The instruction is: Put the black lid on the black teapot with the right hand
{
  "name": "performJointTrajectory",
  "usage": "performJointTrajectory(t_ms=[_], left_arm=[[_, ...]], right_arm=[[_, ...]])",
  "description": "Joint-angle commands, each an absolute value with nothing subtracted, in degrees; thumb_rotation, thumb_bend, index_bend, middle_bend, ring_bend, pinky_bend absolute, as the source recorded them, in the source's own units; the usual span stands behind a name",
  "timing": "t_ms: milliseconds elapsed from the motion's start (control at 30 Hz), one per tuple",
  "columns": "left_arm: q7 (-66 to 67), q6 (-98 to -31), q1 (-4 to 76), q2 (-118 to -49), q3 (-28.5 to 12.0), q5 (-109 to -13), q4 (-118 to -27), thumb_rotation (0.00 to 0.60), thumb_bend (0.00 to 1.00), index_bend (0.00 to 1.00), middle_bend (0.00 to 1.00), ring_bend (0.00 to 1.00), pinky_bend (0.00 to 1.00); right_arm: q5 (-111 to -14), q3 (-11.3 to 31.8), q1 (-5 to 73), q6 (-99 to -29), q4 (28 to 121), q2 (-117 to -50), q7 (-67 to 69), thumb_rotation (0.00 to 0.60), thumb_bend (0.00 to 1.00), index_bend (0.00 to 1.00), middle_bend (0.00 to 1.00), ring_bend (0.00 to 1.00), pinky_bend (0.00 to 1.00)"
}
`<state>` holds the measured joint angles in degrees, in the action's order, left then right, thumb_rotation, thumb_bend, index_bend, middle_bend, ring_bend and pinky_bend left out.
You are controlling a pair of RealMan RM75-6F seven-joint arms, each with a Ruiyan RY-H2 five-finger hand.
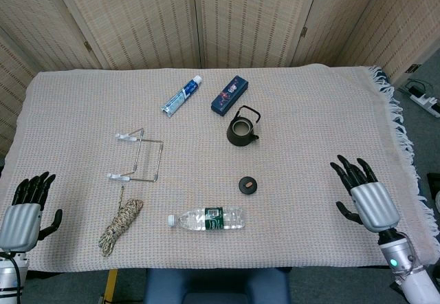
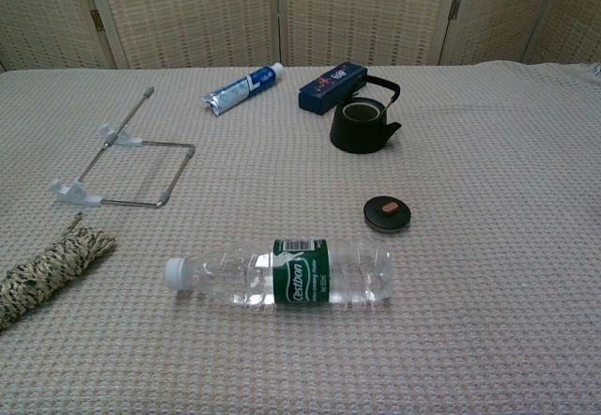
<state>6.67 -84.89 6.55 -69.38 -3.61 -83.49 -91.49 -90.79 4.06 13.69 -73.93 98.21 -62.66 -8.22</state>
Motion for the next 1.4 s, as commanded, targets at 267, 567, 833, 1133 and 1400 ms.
performJointTrajectory(t_ms=[267, 567, 833, 1133, 1400], left_arm=[[6.9, -85.0, 6.6, -69.0, -3.5, -83.9, -92.0, 0.6, 0.43, 0.0, 0.0, 0.0, 0.0], [6.4, -85.1, 6.4, -69.4, -3.4, -84.1, -91.7, 0.6, 0.43, 0.0, 0.0, 0.0, 0.0], [5.7, -85.0, 6.1, -69.6, -3.2, -83.7, -90.9, 0.6, 0.43, 0.0, 0.0, 0.0, 0.0], [5.2, -85.4, 5.5, -69.5, -3.2, -83.1, -90.4, 0.6, 0.43, 0.0, 0.0, 0.0, 0.0], [4.9, -85.3, 5.4, -69.5, -3.2, -83.2, -90.2, 0.6, 0.43, 0.0, 0.0, 0.0, 0.0]], right_arm=[[-84.3, 7.1, 25.1, -57.8, 104.1, -65.2, -19.4, 0.6, 0.34, 0.0, 0.09, 0.71, 0.72], [-73.6, 8.3, 33.6, -47.8, 103.8, -71.1, -29.5, 0.6, 0.34, 0.0, 0.09, 0.73, 0.74], [-65.9, 7.9, 39.4, -44.5, 96.3, -78.9, -34.7, 0.6, 0.34, 0.05, 0.16, 0.75, 0.75], [-61.1, 7.2, 43.5, -44.3, 91.6, -84.0, -37.4, 0.6, 0.34, 0.12, 0.2, 0.77, 0.75], [-57.9, 6.3, 46.1, -45.1, 89.3, -86.1, -39.4, 0.6, 0.34, 0.16, 0.24, 0.79, 0.75]])
